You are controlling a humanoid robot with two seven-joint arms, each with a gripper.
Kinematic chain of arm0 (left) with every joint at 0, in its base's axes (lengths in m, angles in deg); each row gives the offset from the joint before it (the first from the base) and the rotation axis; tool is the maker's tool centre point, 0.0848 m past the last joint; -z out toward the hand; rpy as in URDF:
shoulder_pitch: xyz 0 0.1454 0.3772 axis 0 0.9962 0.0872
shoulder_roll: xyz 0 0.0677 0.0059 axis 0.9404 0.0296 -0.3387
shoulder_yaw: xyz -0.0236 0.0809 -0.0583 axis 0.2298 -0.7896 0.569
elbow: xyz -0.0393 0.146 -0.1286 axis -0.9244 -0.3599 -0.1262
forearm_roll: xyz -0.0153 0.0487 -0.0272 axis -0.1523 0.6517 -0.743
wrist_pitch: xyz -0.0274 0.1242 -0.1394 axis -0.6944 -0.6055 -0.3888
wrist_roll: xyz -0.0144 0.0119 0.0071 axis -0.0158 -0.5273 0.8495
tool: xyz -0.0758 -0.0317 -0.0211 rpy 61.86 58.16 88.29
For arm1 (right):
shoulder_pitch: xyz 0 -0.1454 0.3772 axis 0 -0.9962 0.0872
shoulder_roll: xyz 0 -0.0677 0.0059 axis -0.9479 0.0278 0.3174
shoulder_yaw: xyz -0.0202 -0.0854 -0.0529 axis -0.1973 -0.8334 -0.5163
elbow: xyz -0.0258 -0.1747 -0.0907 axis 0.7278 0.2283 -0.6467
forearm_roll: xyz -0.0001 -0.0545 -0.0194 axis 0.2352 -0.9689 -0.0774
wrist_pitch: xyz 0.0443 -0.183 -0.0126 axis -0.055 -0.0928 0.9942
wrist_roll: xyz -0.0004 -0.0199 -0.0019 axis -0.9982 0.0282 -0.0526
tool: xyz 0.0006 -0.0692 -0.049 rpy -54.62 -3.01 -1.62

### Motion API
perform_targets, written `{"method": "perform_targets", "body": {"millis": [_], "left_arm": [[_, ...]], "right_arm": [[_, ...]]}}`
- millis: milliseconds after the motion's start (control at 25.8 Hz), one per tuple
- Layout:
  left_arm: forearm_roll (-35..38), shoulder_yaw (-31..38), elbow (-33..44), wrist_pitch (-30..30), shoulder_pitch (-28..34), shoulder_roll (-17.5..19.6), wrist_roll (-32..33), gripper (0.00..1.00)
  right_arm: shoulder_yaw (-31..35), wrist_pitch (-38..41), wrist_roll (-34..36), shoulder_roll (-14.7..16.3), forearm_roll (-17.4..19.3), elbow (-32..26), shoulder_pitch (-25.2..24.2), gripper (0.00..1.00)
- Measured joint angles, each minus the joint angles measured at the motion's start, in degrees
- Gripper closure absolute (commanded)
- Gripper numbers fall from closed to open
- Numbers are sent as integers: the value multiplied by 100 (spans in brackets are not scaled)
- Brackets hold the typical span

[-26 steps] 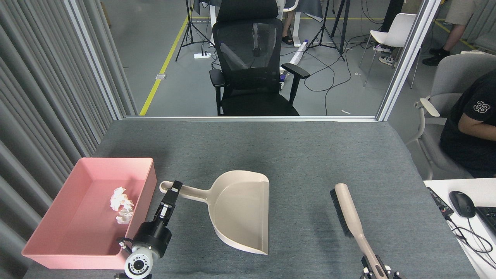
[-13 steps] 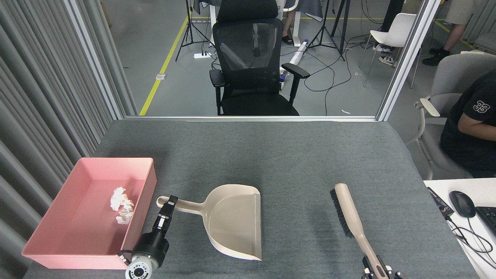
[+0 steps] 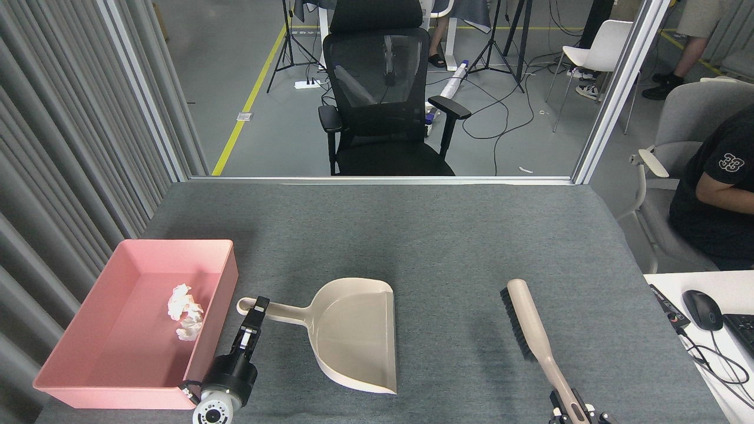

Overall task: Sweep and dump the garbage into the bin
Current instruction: 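Bring the empty dustpan back with the left gripper and set it on the table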

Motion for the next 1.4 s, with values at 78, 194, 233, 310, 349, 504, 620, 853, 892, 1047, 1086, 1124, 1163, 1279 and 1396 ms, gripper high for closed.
{"method": "perform_targets", "body": {"millis": [78, 194, 233, 310, 349, 504, 620, 853, 892, 1047, 1086, 1124, 1163, 1279, 1396], "left_arm": [[95, -3, -2, 32, 0, 0, -1, 75], [182, -16, -1, 69, 2, -1, -1, 76], [197, -21, -1, 78, 3, -1, -1, 76], [206, -27, -5, 79, 3, -2, 13, 76], [203, -29, -13, 79, 4, -2, 17, 76], [179, -39, -111, 79, 3, -3, 20, 75], [169, -38, -163, 87, 2, -6, -32, 75], [154, -34, -232, 98, -1, -7, -161, 71], [151, -33, -239, 98, -2, -6, -163, 70], [95, -37, -255, 65, -2, -4, -164, 66], [84, -39, -256, 59, -2, -3, -164, 65], [76, -43, -257, 55, -2, -3, -164, 60], [71, -47, -258, 51, -2, -3, -157, 56], [63, -86, -250, 48, 4, -1, -140, 48], [66, -124, -236, 49, 35, 3, -132, 37]], "right_arm": [[0, 0, 20, 1, -1, 0, 6, 94], [-1, 0, -5, 0, -4, 1, 15, 94], [-2, 0, -7, 0, -5, 2, 19, 94], [-6, 4, -22, 4, -16, 10, 33, 94], [-8, 5, -31, 7, -26, 17, 44, 94], [-20, 16, -95, 14, -76, 41, 78, 93], [-90, 27, -104, 16, -92, 69, 87, 93], [-318, 31, -113, 6, -101, 95, 96, 88], [-349, 31, -118, 2, -101, 98, 96, 87], [-406, 13, -191, -8, -103, 105, 94, 86], [-412, 11, -197, -9, -104, 107, 93, 86], [-415, 10, -200, -10, -104, 114, 92, 84], [-418, 10, -202, -10, -105, 122, 92, 78], [-421, 7, -213, -17, -103, 186, 105, 57], [-421, -4, -220, -36, -100, 280, 178, 52]]}}
